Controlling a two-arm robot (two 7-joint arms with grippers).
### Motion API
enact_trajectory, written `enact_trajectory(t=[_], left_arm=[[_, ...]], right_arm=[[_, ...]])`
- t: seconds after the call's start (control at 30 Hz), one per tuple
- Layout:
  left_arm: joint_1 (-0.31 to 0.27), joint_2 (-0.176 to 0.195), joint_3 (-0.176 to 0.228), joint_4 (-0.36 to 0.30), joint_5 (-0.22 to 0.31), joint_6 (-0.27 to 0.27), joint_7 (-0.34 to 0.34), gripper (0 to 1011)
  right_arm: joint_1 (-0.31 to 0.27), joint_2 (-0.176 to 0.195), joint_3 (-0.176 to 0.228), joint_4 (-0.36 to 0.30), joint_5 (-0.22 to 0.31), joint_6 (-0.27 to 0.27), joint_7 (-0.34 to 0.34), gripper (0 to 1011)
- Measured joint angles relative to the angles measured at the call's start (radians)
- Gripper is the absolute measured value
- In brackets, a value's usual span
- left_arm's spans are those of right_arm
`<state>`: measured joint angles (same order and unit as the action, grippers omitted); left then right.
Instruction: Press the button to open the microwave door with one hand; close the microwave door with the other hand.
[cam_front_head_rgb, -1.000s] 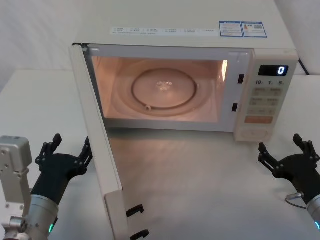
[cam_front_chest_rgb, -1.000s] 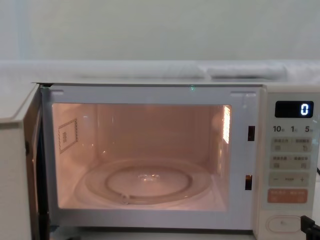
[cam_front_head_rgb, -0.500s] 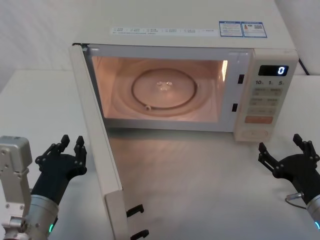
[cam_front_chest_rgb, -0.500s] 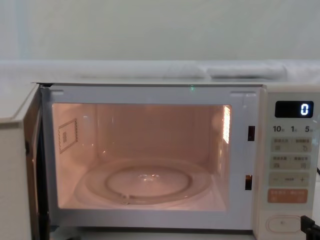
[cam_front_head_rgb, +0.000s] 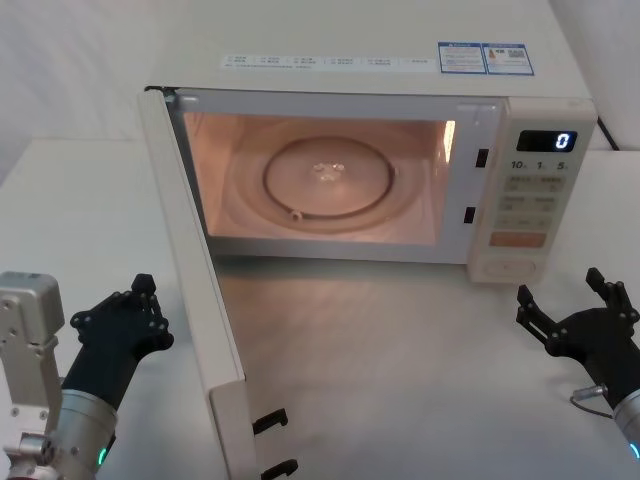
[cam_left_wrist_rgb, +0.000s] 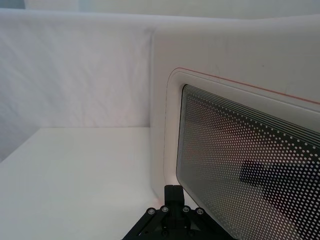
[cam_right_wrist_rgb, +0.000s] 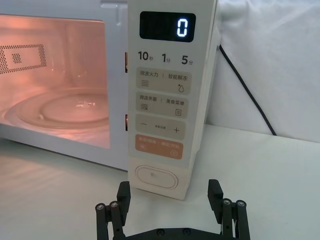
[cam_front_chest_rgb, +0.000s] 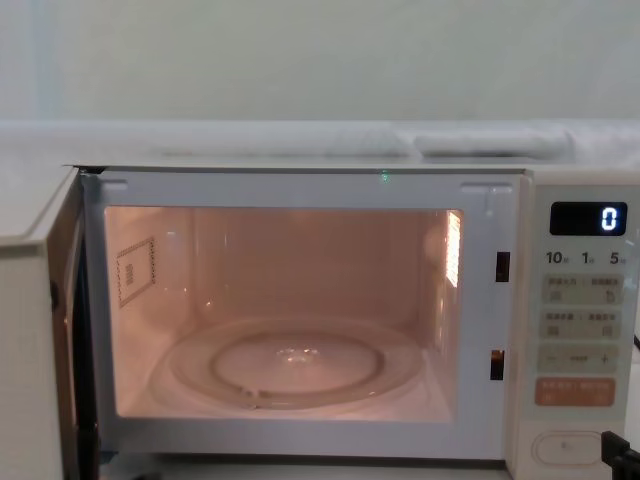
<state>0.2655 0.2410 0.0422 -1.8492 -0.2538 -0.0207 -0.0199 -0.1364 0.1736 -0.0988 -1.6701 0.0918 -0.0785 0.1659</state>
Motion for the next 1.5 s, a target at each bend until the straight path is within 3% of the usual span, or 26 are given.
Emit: enact_trajectory(t=[0.5,1.0,1.3,1.5], left_arm=[[0.002,0.004,-0.006,0.0,0.002,-0.012,-0.018,0],[0.065,0.024,-0.11,-0.056,-0.057,-0.049,-0.133,0],[0.088,0.081,-0.163,-0.123,-0.124,-0.009,-0.223,0],[0.073,0.13,-0.162,-0.158,-0.143,0.04,-0.252,0]], right_arm=[[0.0,0.0,0.0,0.0,0.0,0.0,0.0,1002],[0.0,0.0,0.0,0.0,0.0,0.0,0.0,1002],[0.0,0.0,0.0,0.0,0.0,0.0,0.0,1002],[0.0,0.0,0.0,0.0,0.0,0.0,0.0,1002]])
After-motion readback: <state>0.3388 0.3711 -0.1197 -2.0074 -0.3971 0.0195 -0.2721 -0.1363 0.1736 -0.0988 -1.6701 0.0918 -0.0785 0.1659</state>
